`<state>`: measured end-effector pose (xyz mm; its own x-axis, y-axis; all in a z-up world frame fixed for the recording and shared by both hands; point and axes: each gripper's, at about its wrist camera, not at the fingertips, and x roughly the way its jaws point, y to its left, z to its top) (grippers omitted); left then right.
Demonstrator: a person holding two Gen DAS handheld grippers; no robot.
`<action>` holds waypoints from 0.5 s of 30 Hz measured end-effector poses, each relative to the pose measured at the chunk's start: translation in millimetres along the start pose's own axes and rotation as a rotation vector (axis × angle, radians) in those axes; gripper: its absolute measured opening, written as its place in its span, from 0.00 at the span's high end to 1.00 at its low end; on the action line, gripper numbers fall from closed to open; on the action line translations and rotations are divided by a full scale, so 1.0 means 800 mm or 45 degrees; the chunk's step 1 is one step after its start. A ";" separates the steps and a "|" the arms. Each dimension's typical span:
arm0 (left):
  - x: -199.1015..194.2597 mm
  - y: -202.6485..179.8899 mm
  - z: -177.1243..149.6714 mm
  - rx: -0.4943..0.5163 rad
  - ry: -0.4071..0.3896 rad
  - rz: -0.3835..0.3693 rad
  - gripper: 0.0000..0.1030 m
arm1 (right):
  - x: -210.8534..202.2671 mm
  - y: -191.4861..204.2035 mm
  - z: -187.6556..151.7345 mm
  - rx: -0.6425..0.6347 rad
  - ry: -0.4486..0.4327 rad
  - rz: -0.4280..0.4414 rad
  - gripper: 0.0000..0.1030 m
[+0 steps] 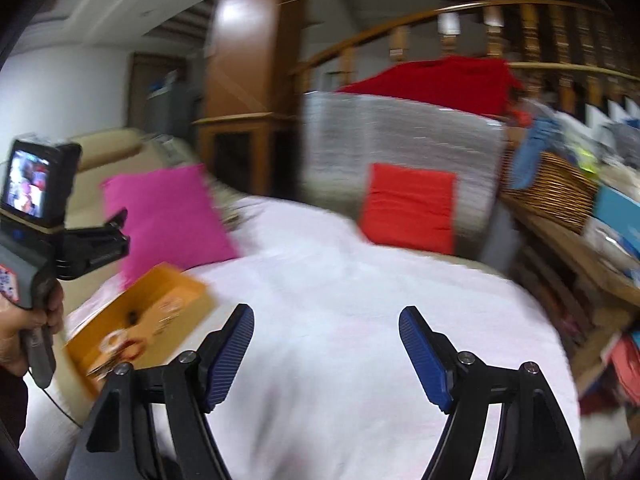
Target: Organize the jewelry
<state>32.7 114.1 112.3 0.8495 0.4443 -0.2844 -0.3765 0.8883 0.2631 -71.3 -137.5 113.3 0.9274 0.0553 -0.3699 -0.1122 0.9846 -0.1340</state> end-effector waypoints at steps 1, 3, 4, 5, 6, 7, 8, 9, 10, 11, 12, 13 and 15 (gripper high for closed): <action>0.001 -0.030 0.011 -0.010 0.003 -0.073 0.03 | -0.003 -0.022 0.001 0.016 -0.030 -0.058 0.24; -0.008 -0.067 0.023 -0.030 0.005 -0.196 0.03 | -0.012 -0.063 0.004 0.056 -0.070 -0.169 0.23; -0.020 -0.094 0.030 -0.039 0.008 -0.284 0.03 | -0.017 -0.080 0.006 0.082 -0.084 -0.203 0.23; -0.031 -0.112 0.036 -0.045 0.012 -0.348 0.03 | -0.026 -0.104 0.006 0.130 -0.104 -0.250 0.23; -0.044 -0.127 0.039 -0.047 0.024 -0.415 0.03 | -0.032 -0.118 0.008 0.162 -0.117 -0.277 0.23; -0.052 -0.136 0.042 -0.044 0.040 -0.460 0.03 | -0.044 -0.139 0.009 0.212 -0.139 -0.316 0.22; -0.068 -0.146 0.045 -0.037 0.077 -0.520 0.03 | -0.058 -0.155 0.010 0.249 -0.164 -0.341 0.21; -0.085 -0.148 0.047 -0.046 0.110 -0.577 0.03 | -0.066 -0.164 0.012 0.265 -0.180 -0.353 0.19; -0.095 -0.145 0.048 -0.059 0.122 -0.610 0.03 | -0.077 -0.173 0.016 0.277 -0.199 -0.373 0.16; -0.117 -0.135 0.048 -0.078 0.129 -0.645 0.03 | -0.084 -0.174 0.017 0.277 -0.205 -0.383 0.15; -0.129 -0.126 0.047 -0.085 0.123 -0.651 0.03 | -0.089 -0.174 0.021 0.272 -0.208 -0.388 0.14; -0.148 -0.114 0.046 -0.089 0.108 -0.655 0.03 | -0.092 -0.170 0.023 0.271 -0.209 -0.379 0.13; -0.189 -0.078 0.040 -0.080 0.092 -0.638 0.03 | -0.091 -0.151 0.028 0.269 -0.205 -0.312 0.13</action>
<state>-60.2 -11.8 168.2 0.9046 -0.0331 -0.4250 0.0473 0.9986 0.0229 -117.2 -256.4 177.2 0.9639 -0.1776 -0.1985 0.1809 0.9835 -0.0016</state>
